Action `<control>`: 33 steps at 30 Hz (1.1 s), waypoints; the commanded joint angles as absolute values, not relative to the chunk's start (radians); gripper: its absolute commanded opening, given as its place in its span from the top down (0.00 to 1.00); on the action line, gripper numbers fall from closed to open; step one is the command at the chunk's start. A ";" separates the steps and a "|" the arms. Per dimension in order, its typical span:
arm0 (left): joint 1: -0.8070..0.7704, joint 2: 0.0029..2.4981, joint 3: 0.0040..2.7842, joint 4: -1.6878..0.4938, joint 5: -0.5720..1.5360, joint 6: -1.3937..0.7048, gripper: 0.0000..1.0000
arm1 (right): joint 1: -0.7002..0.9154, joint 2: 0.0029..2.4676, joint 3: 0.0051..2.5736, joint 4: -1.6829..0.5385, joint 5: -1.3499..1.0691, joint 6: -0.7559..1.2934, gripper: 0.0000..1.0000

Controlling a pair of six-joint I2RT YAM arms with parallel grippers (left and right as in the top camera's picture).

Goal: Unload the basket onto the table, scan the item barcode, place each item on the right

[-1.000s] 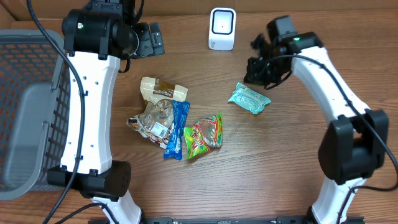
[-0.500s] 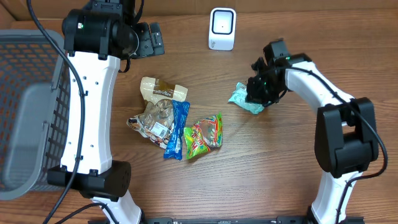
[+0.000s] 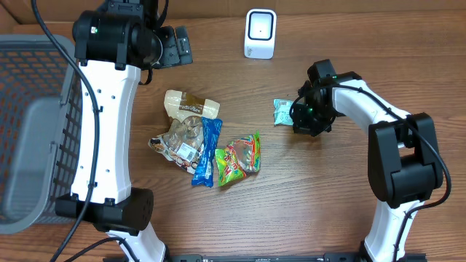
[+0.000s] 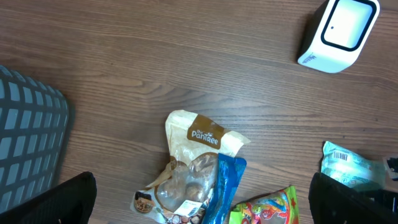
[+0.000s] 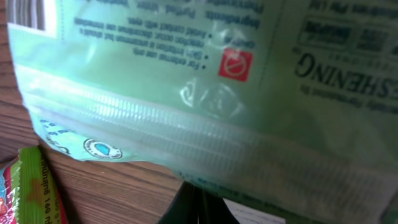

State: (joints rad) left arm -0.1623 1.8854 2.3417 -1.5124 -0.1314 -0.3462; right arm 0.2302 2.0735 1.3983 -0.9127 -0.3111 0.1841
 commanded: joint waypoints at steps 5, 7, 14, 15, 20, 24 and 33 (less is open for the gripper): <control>-0.164 1.887 2.334 -1.511 -0.131 -0.367 0.00 | 0.187 2.019 1.533 -1.005 -0.543 0.126 0.96; -0.164 1.887 2.334 -1.511 -0.131 -0.367 0.00 | 0.151 1.986 1.594 -1.046 -0.555 0.128 0.95; -0.164 1.887 2.334 -1.511 -0.131 -0.367 0.00 | -0.027 1.934 1.655 -1.113 -0.552 0.173 0.41; -0.164 1.887 2.334 -1.511 -0.131 -0.367 0.00 | -0.043 1.937 1.639 -1.110 -0.552 0.184 0.38; -0.164 1.887 2.334 -1.511 -0.131 -0.367 0.00 | -0.049 1.956 1.547 -1.069 -0.552 0.188 0.30; -0.164 1.887 2.334 -1.511 -0.131 -0.367 0.00 | -0.025 1.972 1.461 -0.978 -0.551 0.208 0.25; -0.164 1.887 2.334 -1.511 -0.131 -0.367 0.00 | 0.012 2.048 1.369 -0.804 -0.553 0.214 0.24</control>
State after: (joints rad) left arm -0.1623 1.8854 2.3417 -1.5124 -0.1314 -0.3462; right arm -0.0036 2.0182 1.3872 -0.8265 -0.5434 0.2089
